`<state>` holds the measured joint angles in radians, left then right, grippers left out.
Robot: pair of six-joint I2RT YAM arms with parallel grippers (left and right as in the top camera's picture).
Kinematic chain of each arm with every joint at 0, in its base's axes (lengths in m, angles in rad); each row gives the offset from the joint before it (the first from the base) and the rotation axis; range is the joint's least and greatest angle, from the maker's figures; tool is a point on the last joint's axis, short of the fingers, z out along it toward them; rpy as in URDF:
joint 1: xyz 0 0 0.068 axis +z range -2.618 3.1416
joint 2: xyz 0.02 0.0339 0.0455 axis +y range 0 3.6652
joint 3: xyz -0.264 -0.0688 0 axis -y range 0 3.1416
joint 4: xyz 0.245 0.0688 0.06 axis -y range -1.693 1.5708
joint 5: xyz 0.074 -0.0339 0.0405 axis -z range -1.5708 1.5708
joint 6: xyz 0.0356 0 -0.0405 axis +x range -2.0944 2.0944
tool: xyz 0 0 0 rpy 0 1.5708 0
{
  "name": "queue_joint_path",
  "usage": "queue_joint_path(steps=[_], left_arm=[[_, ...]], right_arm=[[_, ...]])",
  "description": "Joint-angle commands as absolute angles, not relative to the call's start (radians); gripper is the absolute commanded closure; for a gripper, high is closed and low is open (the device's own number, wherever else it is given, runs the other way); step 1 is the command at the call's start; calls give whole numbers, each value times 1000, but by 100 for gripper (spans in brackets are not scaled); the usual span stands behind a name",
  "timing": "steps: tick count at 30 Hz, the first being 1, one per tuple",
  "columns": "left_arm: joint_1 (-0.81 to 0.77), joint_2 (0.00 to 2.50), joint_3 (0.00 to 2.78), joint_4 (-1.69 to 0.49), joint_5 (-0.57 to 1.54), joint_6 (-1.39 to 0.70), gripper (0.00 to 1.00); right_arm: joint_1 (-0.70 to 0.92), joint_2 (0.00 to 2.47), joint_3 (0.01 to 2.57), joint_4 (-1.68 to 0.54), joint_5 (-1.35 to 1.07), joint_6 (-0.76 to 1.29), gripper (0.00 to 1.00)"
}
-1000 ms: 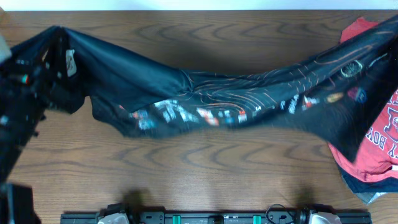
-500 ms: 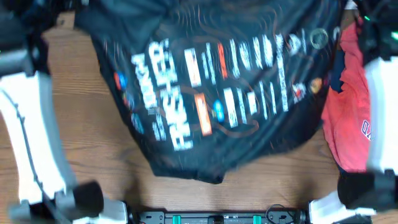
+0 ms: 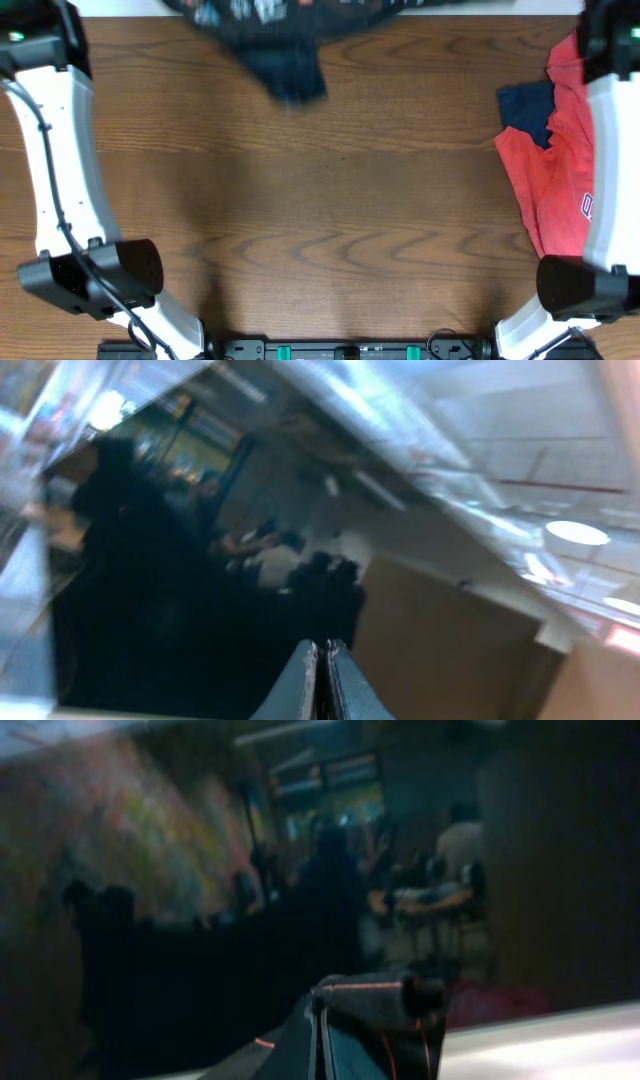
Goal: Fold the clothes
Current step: 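Lay the black shirt flat on the table and release both grippers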
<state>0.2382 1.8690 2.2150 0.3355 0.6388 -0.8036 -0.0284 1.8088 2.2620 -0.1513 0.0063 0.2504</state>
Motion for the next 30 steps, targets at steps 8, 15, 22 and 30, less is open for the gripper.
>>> queue_joint_path(steps=[8,15,22,30], left_arm=[[320,1812,2370,-363,1106,-655,94],[279,1821,2275,-1287,749,-122,94],[234,1826,2008,-1514,604,-47,94],[225,1825,1658,-1550,529,-19,94]], right_arm=[[-25,1788,2371,-796,130,152,99],[-25,1852,2262,-1242,127,152,99],[-28,1857,2092,-1385,128,152,99],[-27,1857,1940,-1531,134,164,99]])
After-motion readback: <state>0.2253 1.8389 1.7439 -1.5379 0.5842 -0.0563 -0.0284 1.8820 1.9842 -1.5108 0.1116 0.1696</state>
